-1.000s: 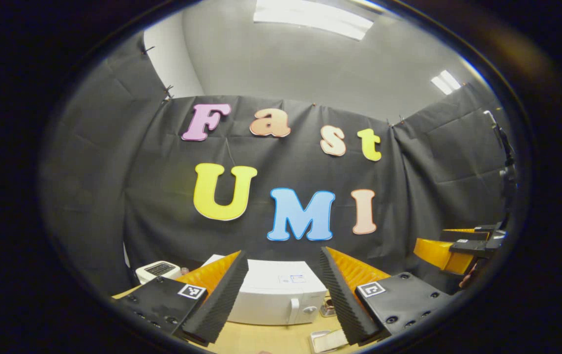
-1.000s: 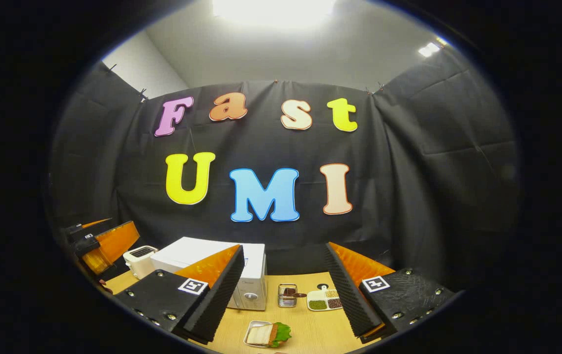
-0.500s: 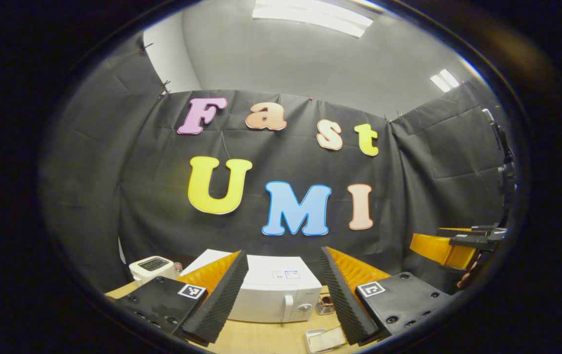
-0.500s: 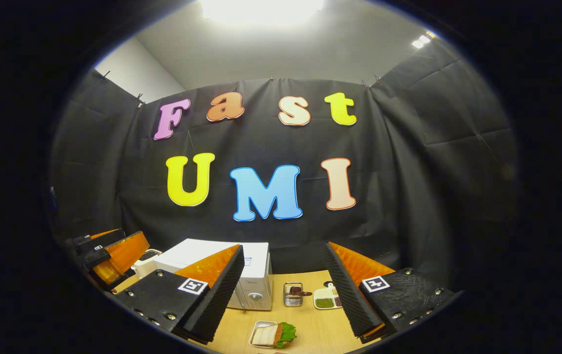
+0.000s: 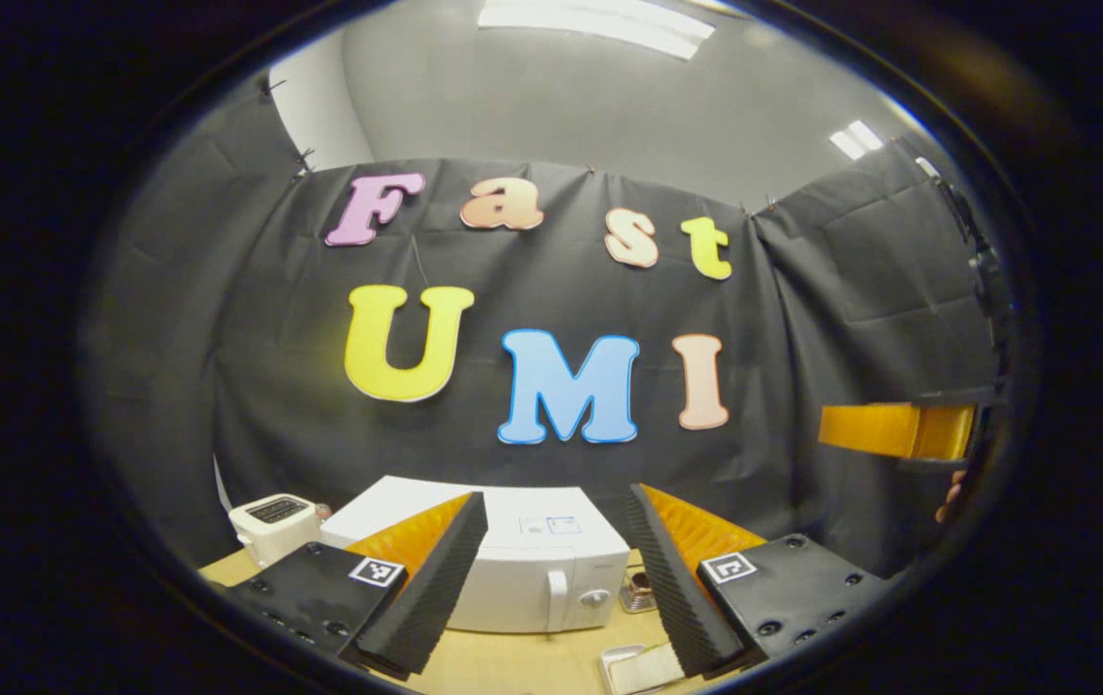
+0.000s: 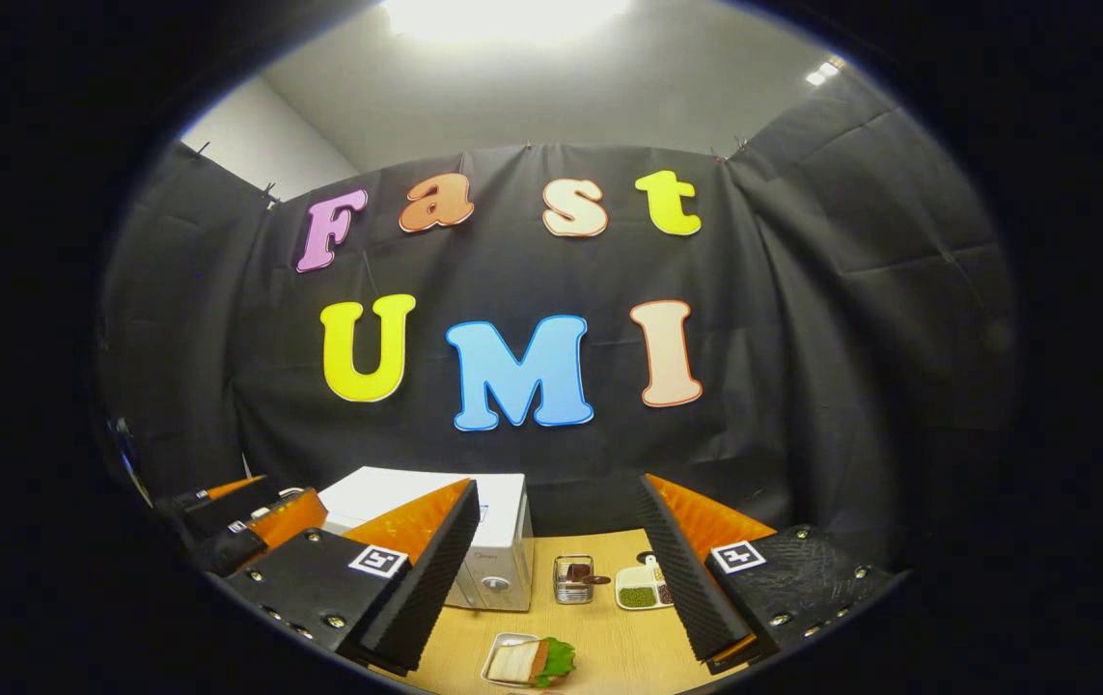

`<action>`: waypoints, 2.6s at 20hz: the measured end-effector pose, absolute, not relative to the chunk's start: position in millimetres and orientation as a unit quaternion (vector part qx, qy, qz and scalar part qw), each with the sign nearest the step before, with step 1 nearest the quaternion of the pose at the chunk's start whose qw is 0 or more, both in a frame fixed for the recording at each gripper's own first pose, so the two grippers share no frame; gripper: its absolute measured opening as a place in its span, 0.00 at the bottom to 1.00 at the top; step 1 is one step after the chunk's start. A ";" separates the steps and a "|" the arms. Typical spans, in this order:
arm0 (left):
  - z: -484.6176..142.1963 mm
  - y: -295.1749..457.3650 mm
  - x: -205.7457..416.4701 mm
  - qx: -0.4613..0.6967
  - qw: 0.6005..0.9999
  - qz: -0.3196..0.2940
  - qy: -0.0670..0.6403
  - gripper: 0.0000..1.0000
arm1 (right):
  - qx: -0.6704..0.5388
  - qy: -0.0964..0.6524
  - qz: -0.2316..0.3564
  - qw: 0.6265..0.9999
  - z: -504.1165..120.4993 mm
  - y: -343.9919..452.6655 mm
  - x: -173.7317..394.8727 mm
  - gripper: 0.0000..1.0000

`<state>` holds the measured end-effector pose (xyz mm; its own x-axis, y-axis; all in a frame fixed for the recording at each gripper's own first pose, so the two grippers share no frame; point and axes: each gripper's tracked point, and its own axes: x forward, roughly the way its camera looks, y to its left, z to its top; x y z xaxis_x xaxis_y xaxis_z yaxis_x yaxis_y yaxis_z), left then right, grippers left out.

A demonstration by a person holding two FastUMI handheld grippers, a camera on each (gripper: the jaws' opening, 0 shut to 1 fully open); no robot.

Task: Open the microwave oven with the left hand, put the food in, and close the microwave oven.

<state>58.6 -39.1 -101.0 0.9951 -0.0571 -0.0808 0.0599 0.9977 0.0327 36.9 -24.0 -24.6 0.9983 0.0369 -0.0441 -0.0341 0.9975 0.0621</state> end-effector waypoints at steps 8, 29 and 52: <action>-232.9 -47.9 125.3 0.016 0.991 -0.037 0.126 0.96 | 0.014 0.027 -0.012 0.999 -38.8 -52.6 63.0 0.98; -373.5 -44.4 180.5 0.046 0.968 -0.018 0.244 0.12 | -0.003 0.070 -0.004 0.998 -74.2 -68.9 91.7 0.98; -333.4 34.3 -31.7 0.069 0.936 -0.118 0.324 0.06 | 0.010 0.054 0.048 0.997 -65.3 1.7 41.5 0.98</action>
